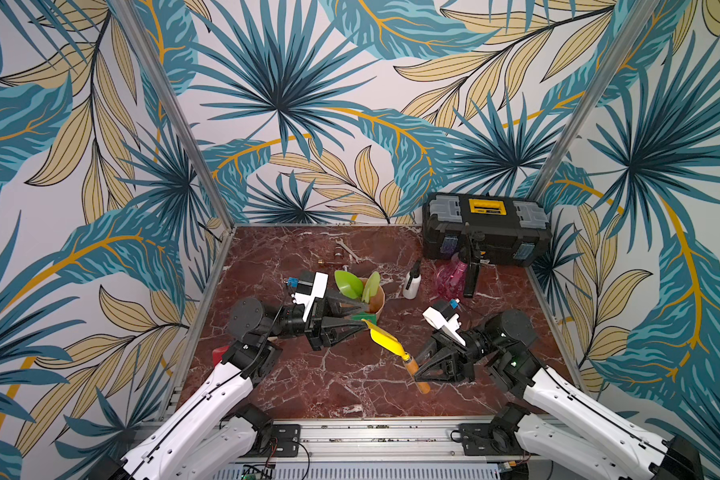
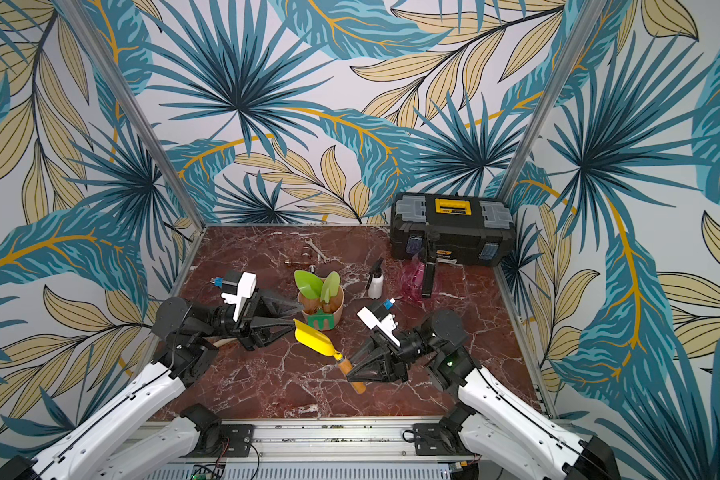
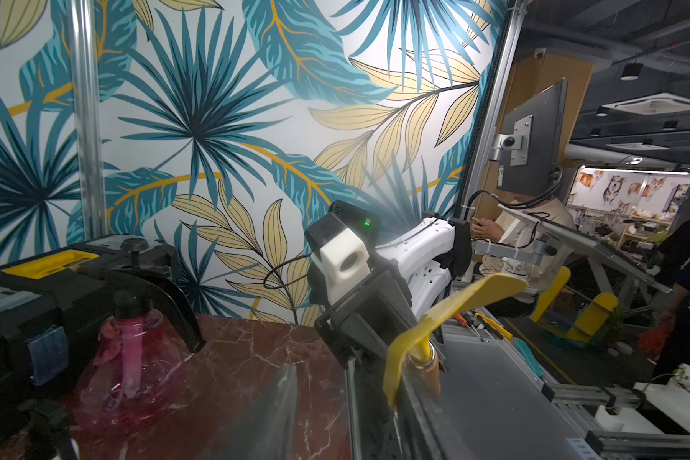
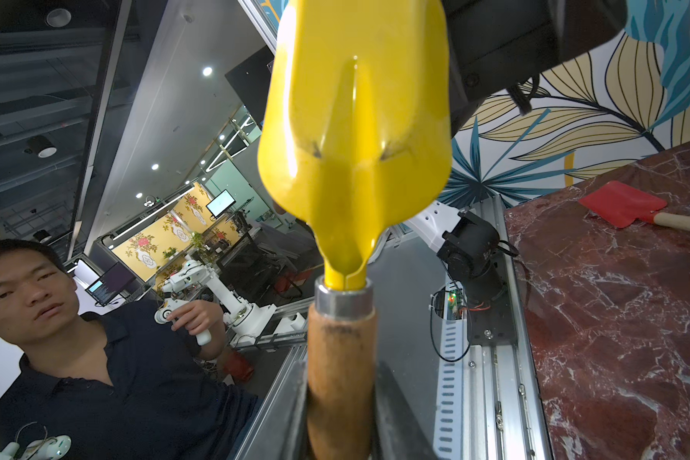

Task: Organize the gardening tools
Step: Place the gardening tool in the container.

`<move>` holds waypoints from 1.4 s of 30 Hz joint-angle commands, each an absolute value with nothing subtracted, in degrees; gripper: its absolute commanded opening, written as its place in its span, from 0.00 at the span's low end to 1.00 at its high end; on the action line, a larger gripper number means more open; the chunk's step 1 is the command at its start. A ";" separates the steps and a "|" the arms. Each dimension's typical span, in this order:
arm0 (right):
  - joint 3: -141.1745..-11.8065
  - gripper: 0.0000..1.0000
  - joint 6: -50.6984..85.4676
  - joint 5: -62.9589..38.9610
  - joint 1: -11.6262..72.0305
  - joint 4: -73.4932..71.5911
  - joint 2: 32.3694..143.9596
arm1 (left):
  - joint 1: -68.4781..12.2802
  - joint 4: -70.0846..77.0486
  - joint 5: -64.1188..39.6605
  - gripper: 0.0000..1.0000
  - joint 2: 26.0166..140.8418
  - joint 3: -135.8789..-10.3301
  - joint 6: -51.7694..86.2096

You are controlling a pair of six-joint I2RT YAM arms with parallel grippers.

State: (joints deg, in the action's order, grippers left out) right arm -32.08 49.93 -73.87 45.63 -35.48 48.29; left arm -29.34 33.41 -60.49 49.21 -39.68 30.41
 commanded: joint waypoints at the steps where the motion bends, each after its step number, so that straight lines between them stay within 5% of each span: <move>1: -33.57 0.10 47.92 -73.66 45.70 -35.86 48.21 | -29.92 32.46 -61.09 0.36 49.31 -41.40 29.66; 12: -34.17 0.11 45.27 -72.03 45.64 -32.24 49.50 | -30.92 30.94 -61.02 0.25 49.09 -42.19 27.89; 17: -34.23 0.12 44.65 -71.75 45.66 -31.44 49.70 | -31.13 30.31 -60.96 0.05 48.91 -42.20 26.91; 19: -34.61 0.20 43.50 -71.24 45.53 -29.91 49.42 | -31.25 29.48 -60.51 0.00 48.53 -42.19 25.96; 24: -36.39 0.68 37.18 -66.35 45.62 -19.70 47.71 | -31.20 17.38 -53.56 0.00 45.51 -44.06 16.40; 27: -37.19 0.81 33.82 -60.39 44.15 -12.68 46.79 | -31.25 11.70 -46.92 0.00 43.40 -45.01 11.25; 35: -37.81 0.89 28.13 -33.20 43.46 3.36 44.30 | -31.22 2.56 -28.33 0.00 40.55 -47.91 -0.95; 42: -36.80 0.89 28.95 -20.40 43.47 6.01 40.96 | -31.35 -5.79 -13.39 0.00 45.67 -51.88 -10.13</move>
